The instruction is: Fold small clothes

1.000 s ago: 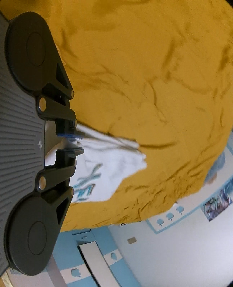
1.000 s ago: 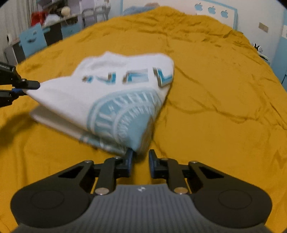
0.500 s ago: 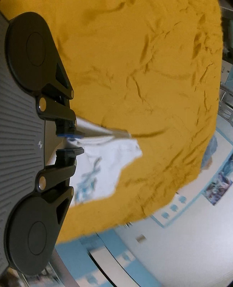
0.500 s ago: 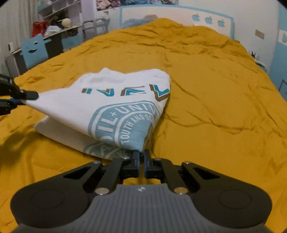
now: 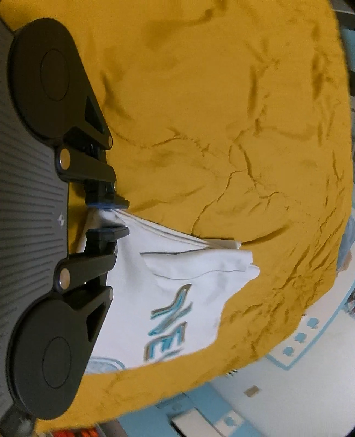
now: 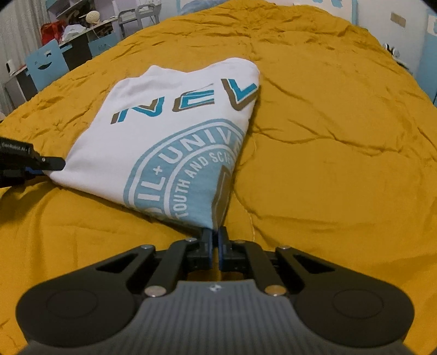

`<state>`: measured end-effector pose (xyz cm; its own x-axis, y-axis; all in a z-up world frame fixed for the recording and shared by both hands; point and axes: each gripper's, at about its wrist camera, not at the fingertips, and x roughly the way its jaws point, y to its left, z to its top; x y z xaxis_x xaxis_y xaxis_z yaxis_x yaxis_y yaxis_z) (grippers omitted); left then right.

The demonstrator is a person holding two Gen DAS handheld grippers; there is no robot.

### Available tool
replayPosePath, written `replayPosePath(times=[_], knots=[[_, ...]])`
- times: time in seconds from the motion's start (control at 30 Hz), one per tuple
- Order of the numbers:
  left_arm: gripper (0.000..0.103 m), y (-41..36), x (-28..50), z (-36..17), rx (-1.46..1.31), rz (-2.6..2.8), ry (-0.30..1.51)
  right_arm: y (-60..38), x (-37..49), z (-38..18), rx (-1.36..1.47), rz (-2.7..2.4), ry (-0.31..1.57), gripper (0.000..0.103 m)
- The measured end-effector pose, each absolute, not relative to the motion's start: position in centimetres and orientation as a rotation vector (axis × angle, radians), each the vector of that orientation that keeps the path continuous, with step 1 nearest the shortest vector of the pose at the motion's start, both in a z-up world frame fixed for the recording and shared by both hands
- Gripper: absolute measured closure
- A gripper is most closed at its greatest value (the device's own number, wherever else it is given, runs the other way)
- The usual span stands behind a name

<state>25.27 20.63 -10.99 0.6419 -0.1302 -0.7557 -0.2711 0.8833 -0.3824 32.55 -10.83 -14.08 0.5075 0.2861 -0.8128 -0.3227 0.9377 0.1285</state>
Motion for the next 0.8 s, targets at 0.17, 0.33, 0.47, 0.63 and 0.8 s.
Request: replayPosePath(times=[0.17, 0.33, 0.47, 0.63, 0.8], knots=[[0.073, 20.4, 25.0, -9.3, -0.401, 0.123, 0.958, -11.0, 31.7, -13.2, -0.070, 0.359, 0.974, 0.103], [0.074, 19.3, 24.5, -6.3, -0.343, 0.139, 0.934, -12.3, 31.1, -11.2, -0.041, 0.362, 0.947, 0.103], [0.074, 17.1, 24.8, -3.9, -0.285, 0.105, 0.849, -12.1, 31.6, -9.3, -0.003, 0.387, 0.882, 0.101], [0.074, 15.2, 26.5, -3.7, -0.265, 0.028, 0.789, -10.7, 33.2, -7.6, 0.009, 0.419, 0.815, 0.099], [0.074, 14.9, 28.1, -7.2, -0.262, 0.009, 0.835, -9.5, 34.9, -8.7, 0.012, 0.427, 0.828, 0.082]])
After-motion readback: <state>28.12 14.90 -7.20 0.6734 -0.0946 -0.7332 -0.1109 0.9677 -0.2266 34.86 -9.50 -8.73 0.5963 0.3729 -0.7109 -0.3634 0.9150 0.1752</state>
